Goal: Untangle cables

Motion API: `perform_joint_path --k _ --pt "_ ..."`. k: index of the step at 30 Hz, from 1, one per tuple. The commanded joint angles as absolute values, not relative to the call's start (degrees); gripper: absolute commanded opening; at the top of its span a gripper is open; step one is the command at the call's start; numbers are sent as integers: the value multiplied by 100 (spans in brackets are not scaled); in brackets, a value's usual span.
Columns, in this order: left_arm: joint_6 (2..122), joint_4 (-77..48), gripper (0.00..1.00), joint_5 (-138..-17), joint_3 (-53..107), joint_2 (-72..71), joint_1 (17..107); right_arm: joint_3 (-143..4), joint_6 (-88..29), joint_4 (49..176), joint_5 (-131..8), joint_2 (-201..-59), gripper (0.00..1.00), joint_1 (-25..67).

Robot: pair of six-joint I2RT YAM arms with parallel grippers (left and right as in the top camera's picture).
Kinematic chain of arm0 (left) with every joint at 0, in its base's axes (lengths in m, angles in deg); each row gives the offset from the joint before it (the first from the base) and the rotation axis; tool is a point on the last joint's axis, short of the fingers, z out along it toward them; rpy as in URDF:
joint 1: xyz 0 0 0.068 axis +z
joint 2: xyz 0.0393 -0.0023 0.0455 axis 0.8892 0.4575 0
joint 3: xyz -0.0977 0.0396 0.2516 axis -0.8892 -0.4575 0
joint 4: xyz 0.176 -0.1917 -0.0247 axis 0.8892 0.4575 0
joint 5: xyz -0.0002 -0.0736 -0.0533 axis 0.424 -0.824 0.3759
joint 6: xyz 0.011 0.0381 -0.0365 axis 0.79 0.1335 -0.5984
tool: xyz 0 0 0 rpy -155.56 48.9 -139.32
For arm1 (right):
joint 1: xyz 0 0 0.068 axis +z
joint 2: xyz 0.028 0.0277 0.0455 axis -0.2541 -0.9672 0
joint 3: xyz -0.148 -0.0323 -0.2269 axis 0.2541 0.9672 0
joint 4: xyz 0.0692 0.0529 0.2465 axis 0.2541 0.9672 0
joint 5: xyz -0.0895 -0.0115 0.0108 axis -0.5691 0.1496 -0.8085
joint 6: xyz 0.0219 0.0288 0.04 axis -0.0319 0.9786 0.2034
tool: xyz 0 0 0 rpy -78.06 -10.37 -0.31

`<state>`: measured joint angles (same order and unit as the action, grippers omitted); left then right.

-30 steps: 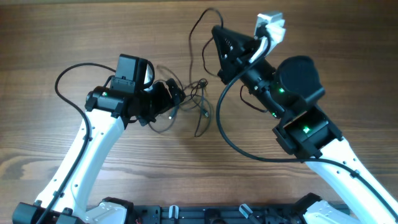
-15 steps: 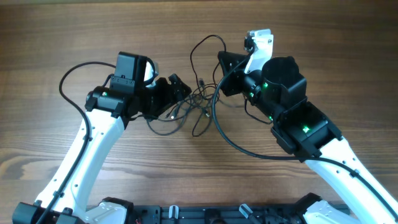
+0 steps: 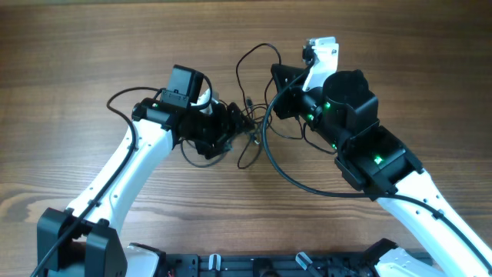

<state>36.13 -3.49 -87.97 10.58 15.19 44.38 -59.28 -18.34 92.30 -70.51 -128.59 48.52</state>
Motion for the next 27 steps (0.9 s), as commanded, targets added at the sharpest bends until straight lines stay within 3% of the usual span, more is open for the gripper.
perform_joint_path --k 1,7,10,20,27 --pt "2863 -144 70 -9040 1074 1552 4423 -5976 -1910 9308 -7193 -12832 4 4837" --pt "1871 -98 88 -8318 1074 1552 4117 -5976 -1912 9313 -7191 -12832 4 4837" --pt "756 -100 100 -7831 1074 1552 3774 -5976 -1912 9313 -7193 -12832 4 4837" --pt "-1314 -297 100 -5790 1074 1574 2897 -5976 -1897 9332 -7191 -12832 4 4837" --pt "-1336 -421 98 -5903 1074 1724 2842 -5976 -1897 9374 -7191 -12832 4 4837"
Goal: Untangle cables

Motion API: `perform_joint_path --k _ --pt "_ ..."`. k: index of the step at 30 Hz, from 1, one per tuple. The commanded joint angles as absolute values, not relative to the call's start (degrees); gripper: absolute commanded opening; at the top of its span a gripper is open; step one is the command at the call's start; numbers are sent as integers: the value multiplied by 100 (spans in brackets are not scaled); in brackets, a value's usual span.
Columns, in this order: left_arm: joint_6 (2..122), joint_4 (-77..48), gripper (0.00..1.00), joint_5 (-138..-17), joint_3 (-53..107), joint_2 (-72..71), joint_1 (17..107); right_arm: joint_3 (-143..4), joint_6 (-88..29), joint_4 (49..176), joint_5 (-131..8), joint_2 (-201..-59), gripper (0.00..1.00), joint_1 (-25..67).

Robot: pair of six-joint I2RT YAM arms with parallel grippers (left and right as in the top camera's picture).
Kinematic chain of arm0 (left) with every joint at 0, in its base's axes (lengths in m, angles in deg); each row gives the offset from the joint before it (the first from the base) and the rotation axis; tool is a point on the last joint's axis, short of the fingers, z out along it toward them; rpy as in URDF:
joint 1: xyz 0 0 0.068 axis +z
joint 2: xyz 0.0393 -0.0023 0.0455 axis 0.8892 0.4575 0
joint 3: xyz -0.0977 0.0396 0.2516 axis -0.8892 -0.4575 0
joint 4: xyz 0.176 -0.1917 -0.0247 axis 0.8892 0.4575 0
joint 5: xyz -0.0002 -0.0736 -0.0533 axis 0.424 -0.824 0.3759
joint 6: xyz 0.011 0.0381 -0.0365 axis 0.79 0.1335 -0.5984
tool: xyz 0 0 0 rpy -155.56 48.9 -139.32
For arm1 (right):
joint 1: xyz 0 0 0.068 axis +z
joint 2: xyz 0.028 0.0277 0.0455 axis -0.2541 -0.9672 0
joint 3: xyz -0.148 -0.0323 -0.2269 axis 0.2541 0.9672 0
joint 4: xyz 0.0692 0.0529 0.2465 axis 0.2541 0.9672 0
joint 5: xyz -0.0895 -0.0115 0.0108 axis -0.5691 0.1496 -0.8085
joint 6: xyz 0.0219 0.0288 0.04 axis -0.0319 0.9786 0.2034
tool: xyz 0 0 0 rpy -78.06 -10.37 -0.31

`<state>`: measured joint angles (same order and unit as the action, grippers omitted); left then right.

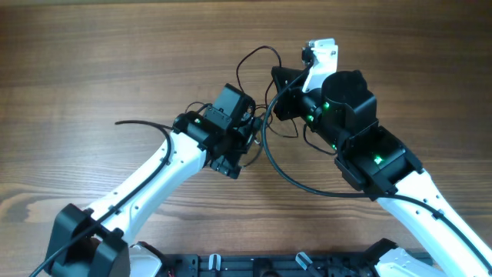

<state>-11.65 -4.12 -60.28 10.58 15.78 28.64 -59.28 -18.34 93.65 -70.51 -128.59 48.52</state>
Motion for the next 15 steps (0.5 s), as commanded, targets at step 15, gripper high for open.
perform_joint_path --k 15 --pt "-1290 152 93 -3355 1074 2236 3564 -5976 -1899 9564 -7195 -12832 4 4837"
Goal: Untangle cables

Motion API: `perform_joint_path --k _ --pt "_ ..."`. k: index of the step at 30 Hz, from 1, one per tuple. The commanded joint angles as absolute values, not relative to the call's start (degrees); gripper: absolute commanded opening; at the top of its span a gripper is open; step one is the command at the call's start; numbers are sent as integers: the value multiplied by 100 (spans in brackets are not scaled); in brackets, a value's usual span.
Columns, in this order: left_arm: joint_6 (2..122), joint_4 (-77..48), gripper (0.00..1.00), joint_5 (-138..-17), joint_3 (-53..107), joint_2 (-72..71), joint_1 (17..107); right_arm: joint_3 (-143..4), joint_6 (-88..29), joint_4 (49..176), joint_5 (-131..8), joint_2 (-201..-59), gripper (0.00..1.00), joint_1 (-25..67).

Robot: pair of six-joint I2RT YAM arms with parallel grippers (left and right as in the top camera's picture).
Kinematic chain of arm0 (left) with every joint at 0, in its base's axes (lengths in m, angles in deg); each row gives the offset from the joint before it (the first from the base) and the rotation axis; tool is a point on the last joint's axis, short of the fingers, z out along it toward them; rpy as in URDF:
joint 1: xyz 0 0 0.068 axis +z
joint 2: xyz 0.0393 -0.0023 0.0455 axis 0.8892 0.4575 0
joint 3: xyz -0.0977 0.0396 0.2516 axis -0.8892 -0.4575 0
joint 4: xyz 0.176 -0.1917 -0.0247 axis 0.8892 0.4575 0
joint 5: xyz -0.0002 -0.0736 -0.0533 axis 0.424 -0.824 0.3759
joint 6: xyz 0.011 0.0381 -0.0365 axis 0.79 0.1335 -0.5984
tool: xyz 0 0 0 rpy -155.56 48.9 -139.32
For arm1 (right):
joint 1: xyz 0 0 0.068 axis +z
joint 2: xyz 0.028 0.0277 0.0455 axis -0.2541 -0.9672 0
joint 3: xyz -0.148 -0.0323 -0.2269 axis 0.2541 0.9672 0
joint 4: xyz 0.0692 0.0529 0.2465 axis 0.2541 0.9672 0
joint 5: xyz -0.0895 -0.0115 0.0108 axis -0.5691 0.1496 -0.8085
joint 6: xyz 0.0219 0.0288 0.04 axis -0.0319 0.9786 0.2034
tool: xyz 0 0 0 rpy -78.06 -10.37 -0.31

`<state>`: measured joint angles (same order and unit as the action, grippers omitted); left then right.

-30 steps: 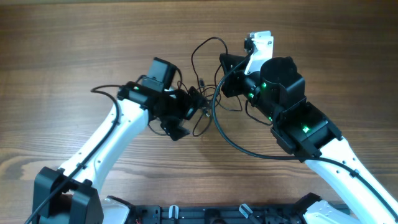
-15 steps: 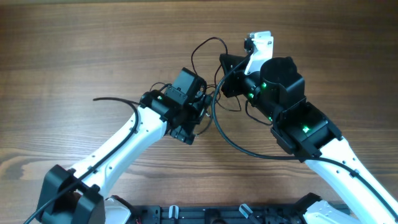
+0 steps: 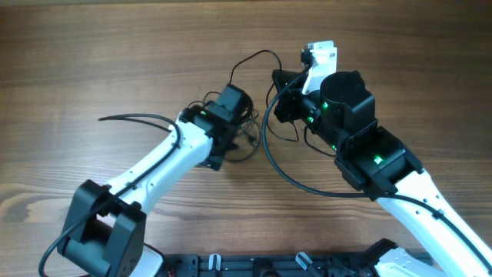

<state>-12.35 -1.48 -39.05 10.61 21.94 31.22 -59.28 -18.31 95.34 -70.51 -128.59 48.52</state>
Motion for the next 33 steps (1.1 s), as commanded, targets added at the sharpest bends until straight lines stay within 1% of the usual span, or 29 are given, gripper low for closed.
perform_joint_path --k 1,2,5,9,10,14,18,21,22,24,26,29,31,33 --pt "-1290 267 93 -3337 1074 2236 3704 -5976 -1893 9604 -7237 -12832 4 4837" --pt "-1290 370 93 -3335 1074 2236 3850 -5976 -1788 9673 -7335 -12832 4 4835" --pt "-1288 735 93 -3337 1074 2236 4418 -5976 -918 10338 -8128 -12832 4 4715" --pt "-1126 1030 93 -3221 1074 2236 4949 -5976 190 11470 -8611 -12832 4 4223" --pt "-984 1045 93 -3226 1074 2236 5107 -5976 343 11796 -8607 -12832 4 3939" --pt "-984 1177 93 -3224 1074 2236 5279 -5976 348 12467 -8616 -12832 4 3086" --pt "-984 1240 92 -3213 1074 2236 5279 -5965 328 12790 -8734 -12832 4 2256" --pt "-984 1290 93 -3217 1074 2236 5277 -5965 214 12915 -8598 -12832 4 1417" --pt "-984 1303 92 -3274 1074 2236 5277 -5965 -37 12906 -8290 -12832 4 1124" --pt "-848 1271 82 -3785 1074 2236 5275 -5965 -317 12900 -7696 -12832 4 866" --pt "-125 962 80 -4585 1074 2236 5273 -5965 -760 12834 -7040 -12843 4 794" --pt "1263 171 89 -6069 1074 2236 5155 -5965 -1235 12742 -6428 -12861 4 811" --pt "2373 -419 100 -6878 1074 2236 4989 -5965 -1364 12740 -6260 -12874 4 811" --pt "3206 -699 100 -7326 1074 2236 4794 -5965 -1368 12751 -6255 -12885 4 811"
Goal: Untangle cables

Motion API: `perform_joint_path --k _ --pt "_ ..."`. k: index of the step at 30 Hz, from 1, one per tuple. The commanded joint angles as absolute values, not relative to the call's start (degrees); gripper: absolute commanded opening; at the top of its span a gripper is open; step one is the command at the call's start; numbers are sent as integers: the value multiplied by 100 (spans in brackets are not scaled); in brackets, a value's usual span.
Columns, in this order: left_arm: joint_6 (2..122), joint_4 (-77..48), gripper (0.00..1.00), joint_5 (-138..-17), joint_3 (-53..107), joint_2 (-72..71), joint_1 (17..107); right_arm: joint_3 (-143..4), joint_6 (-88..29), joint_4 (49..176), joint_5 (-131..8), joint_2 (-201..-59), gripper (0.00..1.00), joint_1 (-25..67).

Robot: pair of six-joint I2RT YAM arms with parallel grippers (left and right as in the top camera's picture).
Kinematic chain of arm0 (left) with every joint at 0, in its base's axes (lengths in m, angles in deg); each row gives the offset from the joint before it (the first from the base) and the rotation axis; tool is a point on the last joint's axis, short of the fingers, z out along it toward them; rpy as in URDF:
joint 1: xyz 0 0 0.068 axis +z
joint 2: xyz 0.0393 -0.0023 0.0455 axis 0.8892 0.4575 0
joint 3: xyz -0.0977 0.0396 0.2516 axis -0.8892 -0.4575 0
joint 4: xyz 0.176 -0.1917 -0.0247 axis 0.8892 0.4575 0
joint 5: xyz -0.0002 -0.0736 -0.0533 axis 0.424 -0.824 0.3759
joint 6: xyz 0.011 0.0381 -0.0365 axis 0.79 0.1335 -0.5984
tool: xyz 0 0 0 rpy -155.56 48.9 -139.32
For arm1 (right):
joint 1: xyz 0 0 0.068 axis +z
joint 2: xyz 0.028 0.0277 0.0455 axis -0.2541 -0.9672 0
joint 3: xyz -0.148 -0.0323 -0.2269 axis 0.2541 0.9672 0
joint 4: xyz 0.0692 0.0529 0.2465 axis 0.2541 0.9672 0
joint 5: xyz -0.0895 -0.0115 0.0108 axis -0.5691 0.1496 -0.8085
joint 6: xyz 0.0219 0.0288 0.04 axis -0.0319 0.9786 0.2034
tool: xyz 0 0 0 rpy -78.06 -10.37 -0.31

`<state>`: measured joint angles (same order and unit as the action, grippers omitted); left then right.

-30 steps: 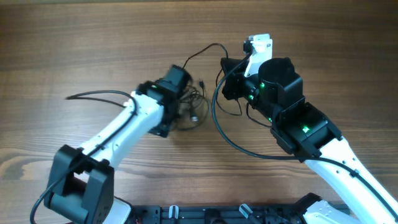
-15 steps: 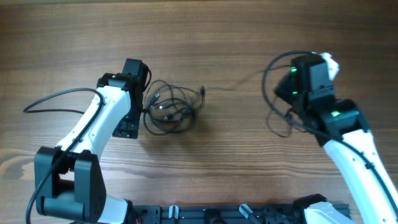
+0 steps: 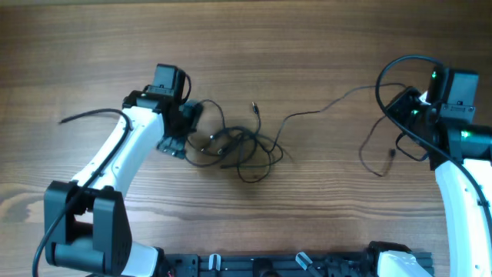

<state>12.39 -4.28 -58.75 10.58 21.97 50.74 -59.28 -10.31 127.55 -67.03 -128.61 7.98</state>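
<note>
A tangle of thin black cables (image 3: 234, 146) lies on the wooden table at centre-left. My left gripper (image 3: 191, 127) sits at the tangle's left edge with strands running out from under it; it looks shut on them, though its fingers are mostly hidden by the wrist. One thin cable (image 3: 319, 111) leads out of the tangle to the right, up to my right gripper (image 3: 400, 111) at the far right, which appears shut on it. The loose end of that cable (image 3: 377, 165) hangs in a loop below the right gripper.
The left arm's own thick black cable (image 3: 84, 115) sticks out to the left over the table. The right arm's thick cable (image 3: 403, 61) arcs above its wrist. The black base rail (image 3: 254, 265) runs along the front edge.
The right gripper has moved from the table's middle to the far right, with one cable drawn out of the tangle. The left gripper has moved left, and the tangle lies spread out beside it.
Both grippers were close together over a tight knot of cables at the centre. The left gripper shifted around the knot while the right stayed put. Now the grippers are far apart and one cable stretches rightward out of a looser tangle.
</note>
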Motion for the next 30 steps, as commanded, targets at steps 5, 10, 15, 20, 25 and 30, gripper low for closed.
perform_joint_path --k 5,10,15,20,25,30 --pt "3995 -677 100 -7381 1074 2236 4263 -5965 -1515 12755 -6216 -12887 4 811" --pt "4236 -666 100 -7379 1074 2236 3789 -5965 -1517 12757 -6216 -12887 4 811" --pt "4268 -347 98 -7195 1074 2236 3511 -5965 -1565 12762 -6216 -12894 4 811" --pt "4262 -71 80 -7261 1074 2234 3492 -5965 -1657 12771 -6216 -12918 4 811" --pt "4266 90 72 -7883 1074 2236 3492 -5965 -1657 12799 -6216 -12918 4 811" --pt "4268 318 62 -8063 1074 2234 3492 -5965 -1659 12806 -6216 -12918 4 811"
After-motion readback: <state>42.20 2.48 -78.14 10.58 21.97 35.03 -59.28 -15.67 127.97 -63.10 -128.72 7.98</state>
